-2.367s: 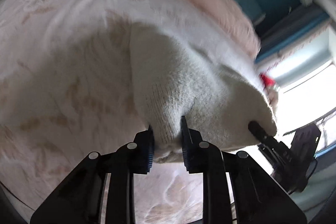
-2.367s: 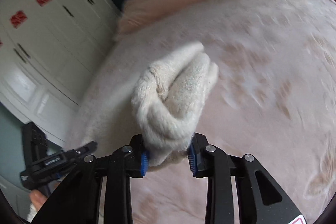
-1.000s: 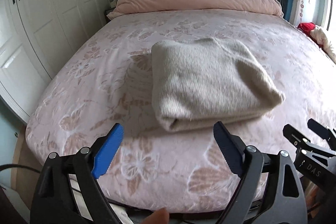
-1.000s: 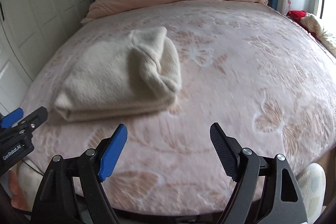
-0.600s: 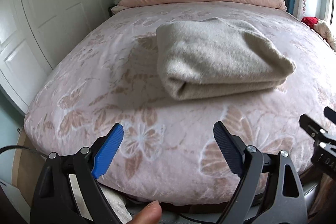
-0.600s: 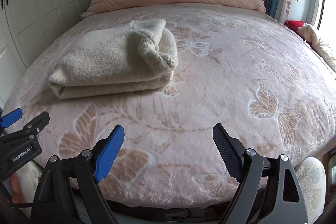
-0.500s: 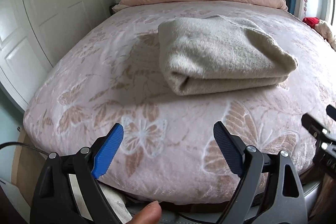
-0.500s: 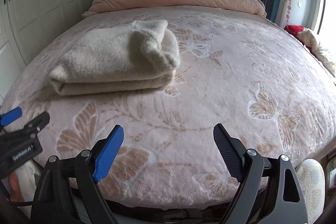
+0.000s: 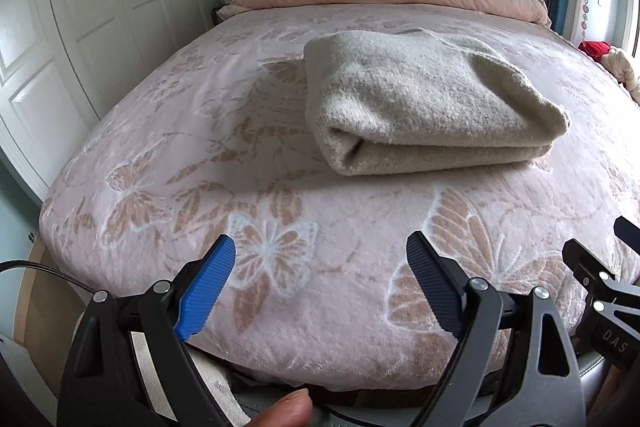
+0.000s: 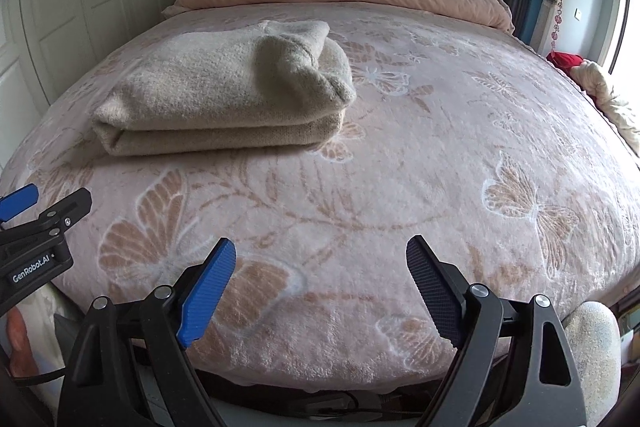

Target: Fold small clothes

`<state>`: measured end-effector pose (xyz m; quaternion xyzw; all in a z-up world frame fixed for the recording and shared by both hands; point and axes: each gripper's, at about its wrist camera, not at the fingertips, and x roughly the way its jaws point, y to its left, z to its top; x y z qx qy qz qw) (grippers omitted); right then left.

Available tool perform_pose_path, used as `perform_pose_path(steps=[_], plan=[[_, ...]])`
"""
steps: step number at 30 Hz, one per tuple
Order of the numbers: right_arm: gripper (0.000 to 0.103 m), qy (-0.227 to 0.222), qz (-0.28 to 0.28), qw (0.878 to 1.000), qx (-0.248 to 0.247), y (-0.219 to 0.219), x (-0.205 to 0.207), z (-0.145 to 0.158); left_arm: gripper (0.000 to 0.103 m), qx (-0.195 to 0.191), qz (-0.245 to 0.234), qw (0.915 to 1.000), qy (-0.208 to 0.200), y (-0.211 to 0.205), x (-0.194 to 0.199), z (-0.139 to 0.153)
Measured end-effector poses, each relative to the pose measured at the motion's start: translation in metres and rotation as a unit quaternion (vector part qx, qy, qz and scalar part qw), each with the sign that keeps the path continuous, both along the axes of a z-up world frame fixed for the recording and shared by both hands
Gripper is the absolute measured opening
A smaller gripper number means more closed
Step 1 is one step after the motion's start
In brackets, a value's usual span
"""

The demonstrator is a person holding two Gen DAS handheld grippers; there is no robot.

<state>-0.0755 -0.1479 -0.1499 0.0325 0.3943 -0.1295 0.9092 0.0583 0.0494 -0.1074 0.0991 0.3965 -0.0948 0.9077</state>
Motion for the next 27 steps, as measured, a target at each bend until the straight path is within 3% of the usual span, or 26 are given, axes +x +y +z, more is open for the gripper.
perform_pose_path(steps=[27], plan=[[0.085,0.013,0.01,1.0,-0.019,0.027,-0.001,-0.006,0.085,0.004,0.001,1.0,0.002,-0.003,-0.006,-0.001]])
